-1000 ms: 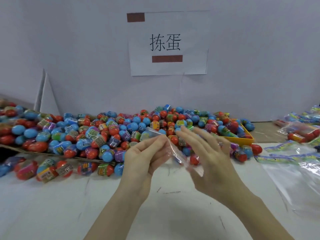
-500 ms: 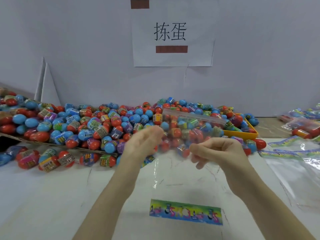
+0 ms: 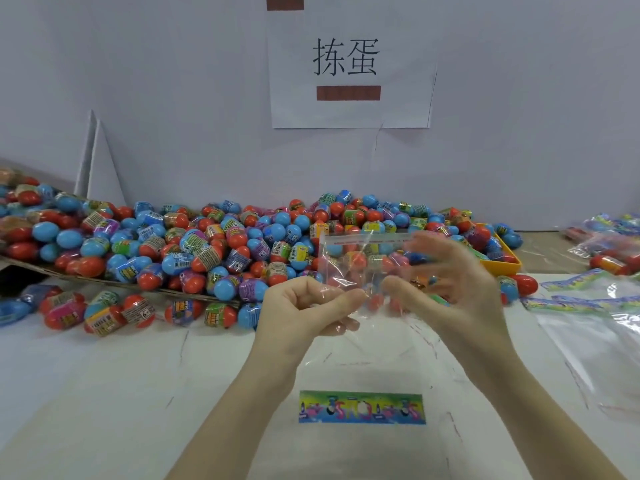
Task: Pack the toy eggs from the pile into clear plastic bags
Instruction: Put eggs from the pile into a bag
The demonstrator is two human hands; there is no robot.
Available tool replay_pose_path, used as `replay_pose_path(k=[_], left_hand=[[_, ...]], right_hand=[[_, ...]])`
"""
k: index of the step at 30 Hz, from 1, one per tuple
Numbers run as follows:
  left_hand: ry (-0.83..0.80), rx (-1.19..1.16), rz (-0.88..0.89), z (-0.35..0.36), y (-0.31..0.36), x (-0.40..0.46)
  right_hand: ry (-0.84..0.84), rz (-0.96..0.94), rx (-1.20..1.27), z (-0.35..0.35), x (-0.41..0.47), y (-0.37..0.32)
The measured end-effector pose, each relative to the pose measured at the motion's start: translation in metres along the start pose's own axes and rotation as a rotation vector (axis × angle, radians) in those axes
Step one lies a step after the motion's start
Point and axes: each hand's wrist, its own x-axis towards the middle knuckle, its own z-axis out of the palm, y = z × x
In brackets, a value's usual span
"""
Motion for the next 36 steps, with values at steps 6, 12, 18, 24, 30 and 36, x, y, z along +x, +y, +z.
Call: replay_pose_path(k=[6,12,18,24,30,36], left_hand=[[-0.082,0.067,0.03,0.002,0.0,-0.003],[-0.134,0.128,0.022,0.0,-0.005,-0.001],[-0.314,0.233,-0.248,-0.003,-0.011,0.0],[-0.405,0.209,-0.257,-0.004,-0.017,0.0],[-0.287,0.13,-0.351,-0.008,-0.032,0.006],[-0.173,0.154,-0.341,-0.015,-0.041,0.016]], right_hand=[[0.045,-0.625,-0.536,0.0,-0.004,-0.001],[-0.098,-0.503,-0.591,0.001,-0.004,0.007],[-0.173,-0.404,-0.456,0.001,-0.004,0.006],[-0.319,-0.2,-0.407,-0.005,-0.003,0.011],[-0.242,-0.026,-0.141,-0.006,0.019,0.017],[-0.461,-0.069,-0.794,0.014,0.058,0.063]])
